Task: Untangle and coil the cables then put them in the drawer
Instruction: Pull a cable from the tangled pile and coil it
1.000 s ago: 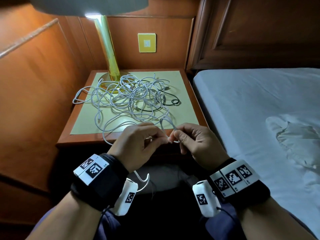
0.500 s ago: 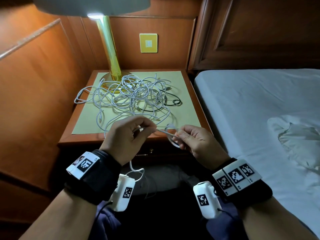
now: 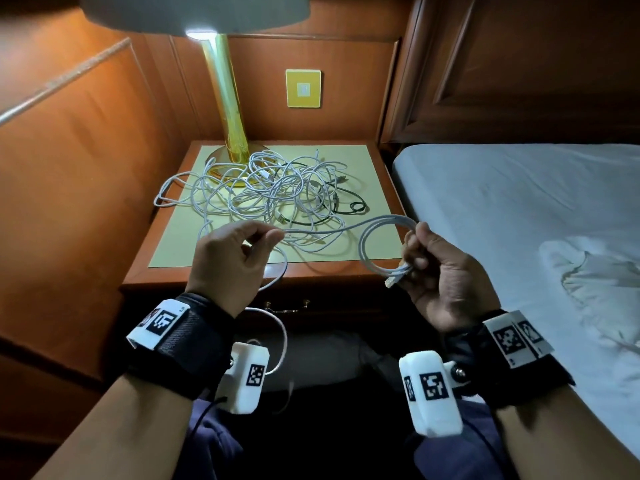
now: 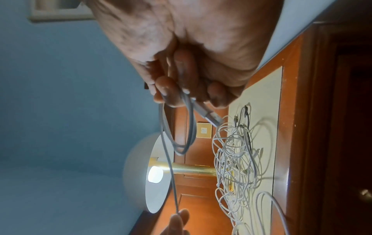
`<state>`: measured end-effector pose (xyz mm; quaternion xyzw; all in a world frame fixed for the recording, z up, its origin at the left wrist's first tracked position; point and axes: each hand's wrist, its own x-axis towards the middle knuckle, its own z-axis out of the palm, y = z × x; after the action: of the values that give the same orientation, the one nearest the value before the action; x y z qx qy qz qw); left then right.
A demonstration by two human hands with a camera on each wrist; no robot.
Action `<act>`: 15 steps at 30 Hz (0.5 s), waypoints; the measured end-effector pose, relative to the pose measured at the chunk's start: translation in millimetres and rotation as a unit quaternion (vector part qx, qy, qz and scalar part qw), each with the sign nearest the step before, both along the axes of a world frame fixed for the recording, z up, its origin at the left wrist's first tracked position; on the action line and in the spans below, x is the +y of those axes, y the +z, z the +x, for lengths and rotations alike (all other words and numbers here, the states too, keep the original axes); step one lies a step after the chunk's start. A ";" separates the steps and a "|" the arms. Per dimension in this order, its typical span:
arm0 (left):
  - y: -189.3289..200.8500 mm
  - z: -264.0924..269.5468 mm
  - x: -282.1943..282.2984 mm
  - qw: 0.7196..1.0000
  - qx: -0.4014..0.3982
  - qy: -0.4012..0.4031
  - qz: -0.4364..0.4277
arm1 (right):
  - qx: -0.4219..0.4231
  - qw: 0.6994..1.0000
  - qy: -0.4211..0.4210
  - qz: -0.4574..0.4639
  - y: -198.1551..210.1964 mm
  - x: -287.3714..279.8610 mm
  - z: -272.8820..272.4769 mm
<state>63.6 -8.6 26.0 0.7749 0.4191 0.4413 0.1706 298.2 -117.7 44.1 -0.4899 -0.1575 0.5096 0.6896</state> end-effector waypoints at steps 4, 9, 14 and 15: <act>0.0 -2.2 -2.3 0.998 -0.008 0.053 -0.026 | -0.007 1.000 0.004 0.023 -2.1 0.6 2.8; -2.2 10.1 -11.4 0.997 0.070 0.010 0.020 | -0.076 0.993 0.013 0.094 -6.6 0.0 -2.8; -7.0 31.0 -37.6 0.980 0.184 -0.069 -0.024 | -0.125 0.984 0.032 0.124 -7.9 -0.6 -14.4; -8.5 33.6 -39.8 0.979 0.191 -0.066 -0.037 | -0.121 0.984 0.042 0.122 -7.8 -1.3 -15.3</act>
<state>97.2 -48.5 17.5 0.8642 0.4077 0.2569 0.1447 282.8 -119.1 36.3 -0.4530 -0.3215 0.4517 0.6981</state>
